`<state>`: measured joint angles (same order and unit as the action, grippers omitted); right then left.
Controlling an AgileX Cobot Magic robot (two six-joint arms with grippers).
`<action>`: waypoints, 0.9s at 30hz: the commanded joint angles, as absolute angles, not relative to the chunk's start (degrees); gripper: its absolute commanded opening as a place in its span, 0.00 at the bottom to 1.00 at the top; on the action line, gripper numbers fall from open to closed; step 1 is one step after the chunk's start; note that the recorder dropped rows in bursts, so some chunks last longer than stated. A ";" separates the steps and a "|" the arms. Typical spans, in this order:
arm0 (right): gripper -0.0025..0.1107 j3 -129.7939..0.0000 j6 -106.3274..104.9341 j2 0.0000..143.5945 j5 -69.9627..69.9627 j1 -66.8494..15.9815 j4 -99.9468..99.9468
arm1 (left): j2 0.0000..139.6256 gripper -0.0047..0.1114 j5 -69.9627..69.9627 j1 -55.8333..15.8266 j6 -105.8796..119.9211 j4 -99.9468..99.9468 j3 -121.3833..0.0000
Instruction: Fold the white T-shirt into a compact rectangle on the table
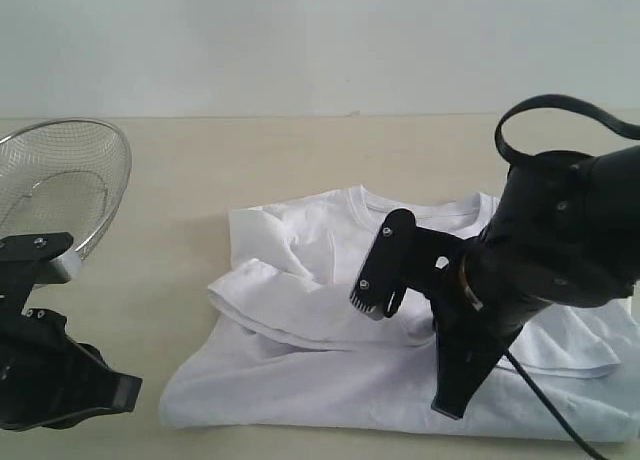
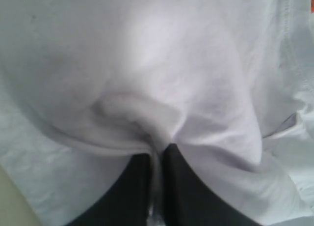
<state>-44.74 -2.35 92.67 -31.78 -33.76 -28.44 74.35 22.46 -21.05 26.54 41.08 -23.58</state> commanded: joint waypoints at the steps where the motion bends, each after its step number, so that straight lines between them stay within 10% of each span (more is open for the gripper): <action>1: 0.02 -45.56 -2.64 91.23 -31.25 -33.81 -27.82 | 73.81 0.08 22.46 -21.21 27.24 40.85 -23.29; 10: 0.09 -46.07 -1.12 89.26 -31.48 -33.81 -27.54 | 73.81 0.08 22.70 -21.21 27.39 40.85 -23.84; 16: 0.64 -45.96 3.55 89.26 -30.18 -33.81 -27.70 | 73.81 0.08 25.07 -21.21 28.15 40.85 -25.69; 19: 0.53 -45.96 7.53 89.26 -31.13 -33.81 -29.46 | 73.81 0.08 25.07 -21.21 28.15 40.85 -25.69; 24: 0.07 -45.96 14.04 86.98 -34.40 -33.81 -35.33 | 73.81 0.08 25.17 -21.21 28.29 40.85 -25.67; 27: 0.02 -45.96 16.44 83.15 -37.20 -33.81 -35.61 | 73.81 0.08 25.17 -21.21 28.29 40.85 -25.67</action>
